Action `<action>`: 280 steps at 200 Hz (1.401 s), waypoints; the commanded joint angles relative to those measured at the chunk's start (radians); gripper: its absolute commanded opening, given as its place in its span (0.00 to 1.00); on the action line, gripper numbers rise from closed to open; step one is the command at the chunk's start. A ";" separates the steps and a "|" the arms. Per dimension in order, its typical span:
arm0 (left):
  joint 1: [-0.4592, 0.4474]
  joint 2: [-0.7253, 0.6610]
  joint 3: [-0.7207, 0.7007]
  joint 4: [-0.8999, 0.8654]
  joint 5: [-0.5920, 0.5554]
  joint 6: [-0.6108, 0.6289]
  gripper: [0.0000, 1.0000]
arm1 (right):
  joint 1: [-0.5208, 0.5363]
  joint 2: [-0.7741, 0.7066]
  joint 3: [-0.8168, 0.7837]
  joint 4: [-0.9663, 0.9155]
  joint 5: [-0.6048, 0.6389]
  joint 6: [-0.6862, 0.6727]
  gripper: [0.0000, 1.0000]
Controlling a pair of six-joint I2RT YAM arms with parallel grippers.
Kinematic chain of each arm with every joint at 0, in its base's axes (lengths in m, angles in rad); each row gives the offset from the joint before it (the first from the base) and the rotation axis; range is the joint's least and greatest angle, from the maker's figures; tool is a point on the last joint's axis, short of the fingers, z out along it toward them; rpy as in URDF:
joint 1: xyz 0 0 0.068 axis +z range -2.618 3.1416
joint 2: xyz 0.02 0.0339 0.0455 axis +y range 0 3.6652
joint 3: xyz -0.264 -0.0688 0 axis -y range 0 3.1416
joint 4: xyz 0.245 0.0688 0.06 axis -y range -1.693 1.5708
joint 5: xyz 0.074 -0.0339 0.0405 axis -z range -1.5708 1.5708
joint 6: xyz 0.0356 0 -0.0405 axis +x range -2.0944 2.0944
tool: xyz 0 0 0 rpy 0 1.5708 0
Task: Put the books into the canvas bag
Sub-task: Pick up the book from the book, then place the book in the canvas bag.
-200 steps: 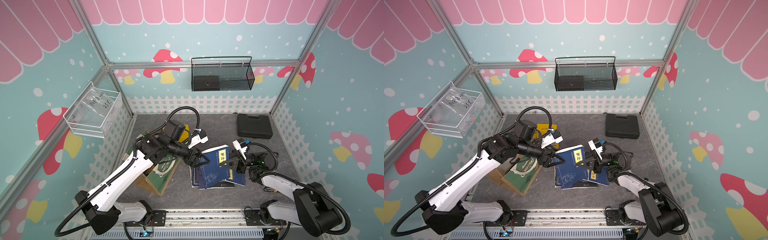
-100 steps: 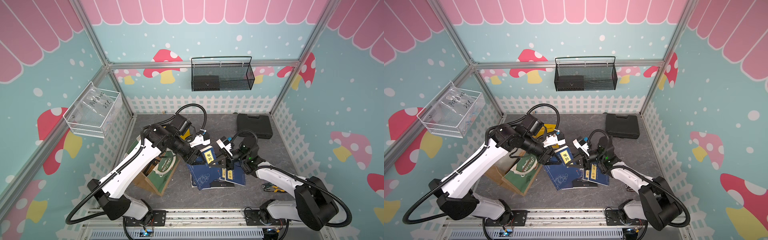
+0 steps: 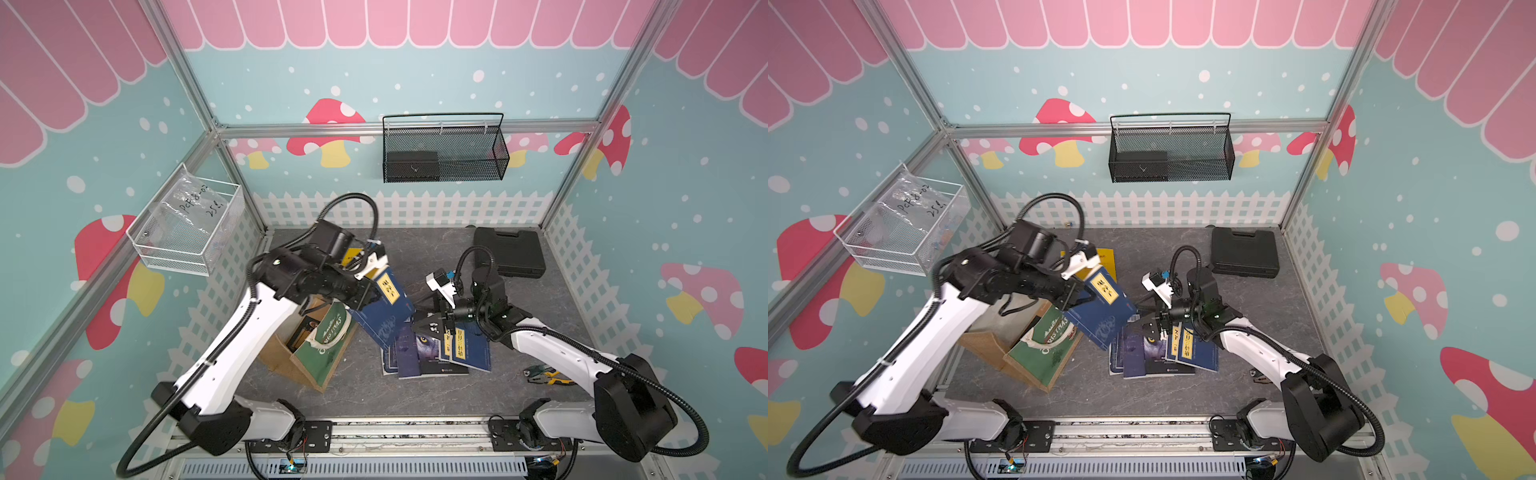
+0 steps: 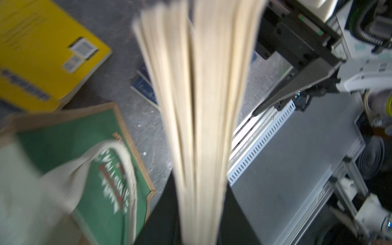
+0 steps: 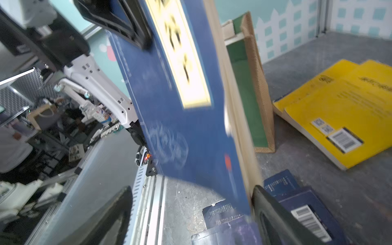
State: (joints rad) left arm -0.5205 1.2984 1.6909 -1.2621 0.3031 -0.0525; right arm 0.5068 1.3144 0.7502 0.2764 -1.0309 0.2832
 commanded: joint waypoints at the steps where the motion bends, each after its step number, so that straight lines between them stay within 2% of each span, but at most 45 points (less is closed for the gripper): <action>1: 0.038 -0.180 -0.032 0.120 -0.159 -0.144 0.00 | -0.018 -0.011 0.021 -0.038 0.058 -0.038 0.95; 27: 0.060 -0.332 -0.110 0.213 -0.418 -0.296 0.00 | -0.046 0.006 0.017 -0.049 0.052 -0.033 0.96; 50: 0.070 -0.413 -0.181 0.208 -0.737 -0.546 0.00 | -0.063 0.019 0.017 -0.052 0.060 -0.018 0.96; 72: 0.070 -0.436 -0.233 0.162 -0.844 -0.769 0.00 | -0.071 0.030 0.021 -0.052 0.068 -0.002 0.97; 106: 0.070 -0.465 -0.317 0.180 -0.950 -0.939 0.00 | -0.076 0.023 0.014 -0.052 0.073 0.005 0.97; 132: 0.070 -0.473 -0.374 0.197 -0.992 -0.995 0.00 | -0.077 0.010 0.003 -0.049 0.080 0.010 0.97; 197: 0.062 -0.430 -0.497 0.232 -0.951 -1.173 0.00 | -0.080 0.003 -0.009 -0.050 0.094 0.020 0.97; 222: 0.053 -0.394 -0.525 0.249 -0.957 -1.211 0.00 | -0.080 0.006 -0.011 -0.050 0.097 0.020 0.97; 280: 0.052 -0.367 -0.655 0.429 -0.967 -1.240 0.00 | -0.080 -0.004 -0.019 -0.049 0.101 0.023 0.97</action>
State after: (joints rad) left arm -0.4660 0.9375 1.0737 -0.9543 -0.6182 -1.2354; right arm 0.4309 1.3350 0.7475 0.2306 -0.9310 0.3080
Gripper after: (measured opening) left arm 0.106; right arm 0.968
